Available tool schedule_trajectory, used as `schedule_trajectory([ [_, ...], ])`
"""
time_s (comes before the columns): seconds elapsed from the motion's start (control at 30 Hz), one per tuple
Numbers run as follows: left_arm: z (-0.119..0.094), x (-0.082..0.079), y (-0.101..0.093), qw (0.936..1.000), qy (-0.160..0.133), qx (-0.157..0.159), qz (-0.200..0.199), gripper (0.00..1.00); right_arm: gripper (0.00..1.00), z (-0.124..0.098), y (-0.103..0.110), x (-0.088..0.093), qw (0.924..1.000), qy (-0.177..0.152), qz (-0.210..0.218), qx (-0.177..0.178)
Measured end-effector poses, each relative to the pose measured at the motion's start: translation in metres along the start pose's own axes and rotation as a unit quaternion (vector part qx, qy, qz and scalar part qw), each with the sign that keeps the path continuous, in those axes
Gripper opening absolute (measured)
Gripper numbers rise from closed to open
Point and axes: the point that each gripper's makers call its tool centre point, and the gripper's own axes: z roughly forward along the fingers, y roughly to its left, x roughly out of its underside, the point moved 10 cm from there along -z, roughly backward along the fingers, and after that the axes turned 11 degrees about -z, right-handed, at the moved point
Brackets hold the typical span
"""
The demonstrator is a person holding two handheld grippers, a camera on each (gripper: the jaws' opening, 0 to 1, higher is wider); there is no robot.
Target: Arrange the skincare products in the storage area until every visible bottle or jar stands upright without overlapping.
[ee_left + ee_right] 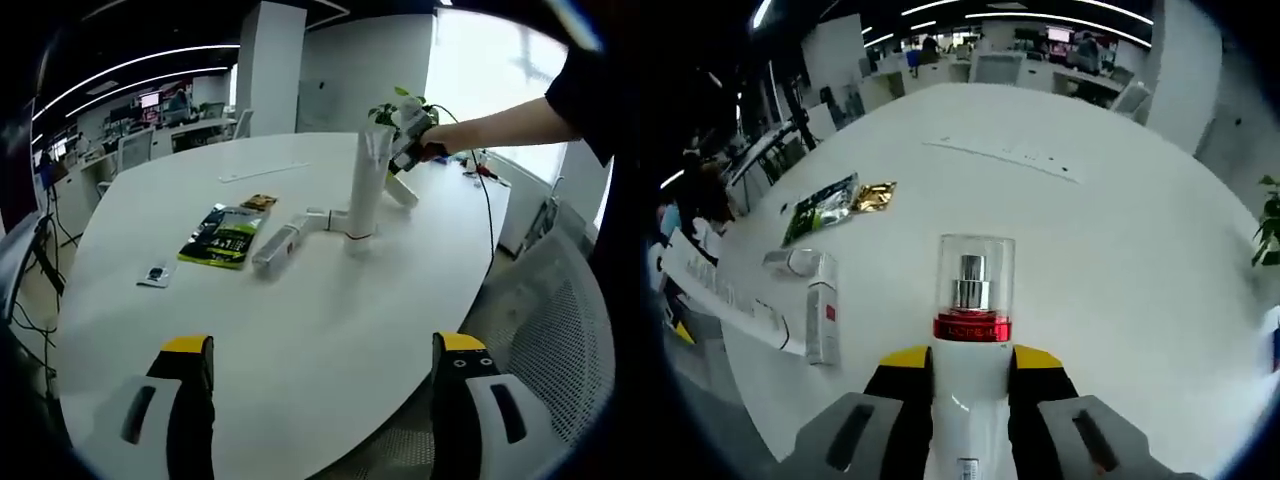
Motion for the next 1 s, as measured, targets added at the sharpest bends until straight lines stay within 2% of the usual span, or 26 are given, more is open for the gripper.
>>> schedule_trajectory([
  [0.13, 0.000, 0.000, 0.001, 1.0000, 0.000, 0.000, -0.001, 0.82, 0.18, -0.004, 0.007, 0.005, 0.9999, -0.011, 0.009, 0.000],
  [0.17, 0.000, 0.000, 0.001, 1.0000, 0.000, 0.001, -0.001, 0.82, 0.18, -0.003, 0.002, 0.004, 0.9998, -0.016, 0.013, 0.000],
  [0.6, 0.000, 0.000, -0.001, 1.0000, 0.002, -0.001, 0.006, 0.82, 0.18, -0.014, -0.001, 0.017, 0.9950, -0.079, 0.059, 0.015],
  [0.73, 0.000, 0.001, -0.002, 1.0000, 0.002, 0.000, 0.008, 0.82, 0.18, -0.015, -0.003, 0.019, 0.9939, -0.091, 0.059, 0.018],
  [0.8, 0.000, 0.001, -0.002, 1.0000, 0.002, 0.000, 0.009, 0.82, 0.18, -0.015, -0.003, 0.019, 0.9935, -0.104, 0.045, 0.016],
  [0.87, 0.000, 0.001, -0.003, 0.9999, 0.001, -0.001, 0.012, 0.81, 0.18, -0.017, 0.000, 0.021, 0.9938, -0.099, 0.049, 0.016],
  [1.0, -0.001, 0.000, -0.003, 0.9999, -0.002, -0.001, 0.013, 0.81, 0.18, -0.020, 0.003, 0.021, 0.9925, -0.111, 0.048, 0.018],
])
